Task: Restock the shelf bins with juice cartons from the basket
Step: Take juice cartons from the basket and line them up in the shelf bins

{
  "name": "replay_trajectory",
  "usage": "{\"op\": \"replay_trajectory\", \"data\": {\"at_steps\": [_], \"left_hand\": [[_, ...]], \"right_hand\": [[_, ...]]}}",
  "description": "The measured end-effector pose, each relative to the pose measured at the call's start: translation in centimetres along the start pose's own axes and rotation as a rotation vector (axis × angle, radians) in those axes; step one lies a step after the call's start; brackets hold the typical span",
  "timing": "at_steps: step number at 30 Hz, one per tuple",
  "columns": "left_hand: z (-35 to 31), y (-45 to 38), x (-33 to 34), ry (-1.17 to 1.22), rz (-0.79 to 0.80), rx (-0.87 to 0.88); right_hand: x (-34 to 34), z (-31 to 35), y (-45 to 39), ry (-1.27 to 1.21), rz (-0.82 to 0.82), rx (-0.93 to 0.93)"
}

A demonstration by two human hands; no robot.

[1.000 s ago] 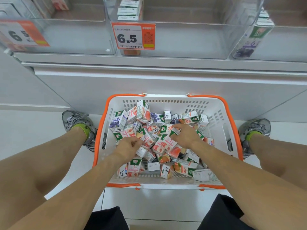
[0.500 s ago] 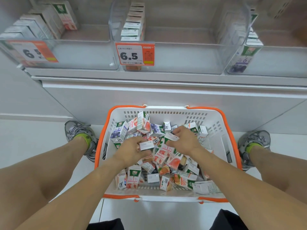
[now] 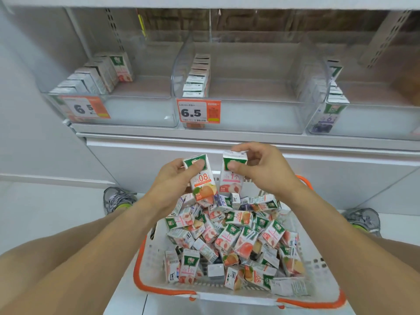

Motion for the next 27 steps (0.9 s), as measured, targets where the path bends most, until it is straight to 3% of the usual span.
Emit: {"op": "replay_trajectory", "data": {"at_steps": [5, 9, 12, 16, 24, 27], "left_hand": [[-3.7, -0.2, 0.0, -0.131, -0.003, 0.124], [-3.6, -0.4, 1.1, -0.055, 0.051, -0.025], [-3.8, -0.7, 1.0, -0.061, 0.080, -0.012], [-5.4, -1.6, -0.5, -0.197, 0.103, 0.138], [-14.6, -3.0, -5.5, -0.466, 0.082, 0.521], [-15.8, -3.7, -7.2, -0.493, 0.014, 0.554]], "right_hand": [[0.2, 2.6, 0.4, -0.044, 0.069, -0.051], [1.0, 3.4, 0.3, -0.139, 0.087, -0.017], [1.3, 3.6, 0.0, -0.148, 0.109, -0.005], [1.4, 3.4, -0.6, -0.136, 0.108, 0.011], [2.7, 6.6, -2.0, -0.123, 0.085, -0.110], [4.0, 8.9, -2.0, -0.167, 0.093, -0.174]]}}
Point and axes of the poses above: each hand's wrist, its own y-axis away from the middle knuckle, its own x-axis out of the palm, z = x × y, the point moved 9 cm from there along -y, towards the middle knuckle, and after that the axes turned 15 degrees about -z, right-handed, at the moved point
